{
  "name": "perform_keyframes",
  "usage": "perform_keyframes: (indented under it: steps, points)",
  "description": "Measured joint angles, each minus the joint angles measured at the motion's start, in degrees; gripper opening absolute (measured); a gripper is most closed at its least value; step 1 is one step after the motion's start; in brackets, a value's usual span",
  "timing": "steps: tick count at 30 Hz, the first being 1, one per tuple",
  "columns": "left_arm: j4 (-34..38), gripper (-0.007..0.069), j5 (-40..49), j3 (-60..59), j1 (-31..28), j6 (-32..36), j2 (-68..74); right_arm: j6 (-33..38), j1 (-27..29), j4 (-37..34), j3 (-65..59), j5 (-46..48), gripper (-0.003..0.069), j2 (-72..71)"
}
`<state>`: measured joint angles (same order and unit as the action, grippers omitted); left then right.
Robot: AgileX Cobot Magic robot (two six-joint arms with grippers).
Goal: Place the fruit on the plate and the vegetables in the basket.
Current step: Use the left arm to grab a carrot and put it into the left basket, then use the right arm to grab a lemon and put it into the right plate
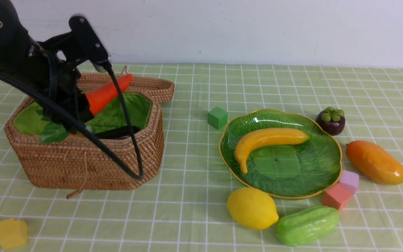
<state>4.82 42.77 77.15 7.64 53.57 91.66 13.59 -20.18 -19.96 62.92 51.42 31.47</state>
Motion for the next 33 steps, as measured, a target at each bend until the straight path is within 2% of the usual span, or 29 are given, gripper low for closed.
perform_keyframes:
  steps: [1,4,10,15,17,23,27,33]
  points:
    - [0.65,0.0378,-0.53,0.00,-0.59,2.97,0.67,0.00,0.00,0.00,0.00,0.00,0.0235,0.00]
    - [0.91,0.0378,-2.29,0.00,-1.10,6.45,1.70,0.00,0.00,0.00,0.00,0.00,0.0235,0.00]
    - [1.30,0.0378,-6.47,0.00,-1.10,7.33,2.43,0.00,0.00,-0.66,0.00,0.19,0.0235,0.00]
    - [0.95,0.0378,-6.54,0.00,-1.10,5.17,2.43,0.00,0.00,-0.73,0.00,0.76,0.0235,0.00]
    - [0.51,0.0403,-6.54,0.00,-1.10,4.23,2.43,0.00,0.00,-0.73,0.00,0.91,0.0235,0.00]
    - [-0.69,0.0554,-5.22,0.00,-1.10,3.63,1.72,0.00,0.00,-0.78,0.00,0.91,0.0235,0.00]
    - [-1.51,0.0582,-4.81,0.00,-1.10,3.63,0.18,0.00,0.00,-0.90,0.00,0.91,0.0235,0.00]
    - [-0.82,0.0577,-4.77,0.00,-1.10,3.63,-3.30,1.01,0.00,-0.90,0.00,0.91,0.0235,0.00]
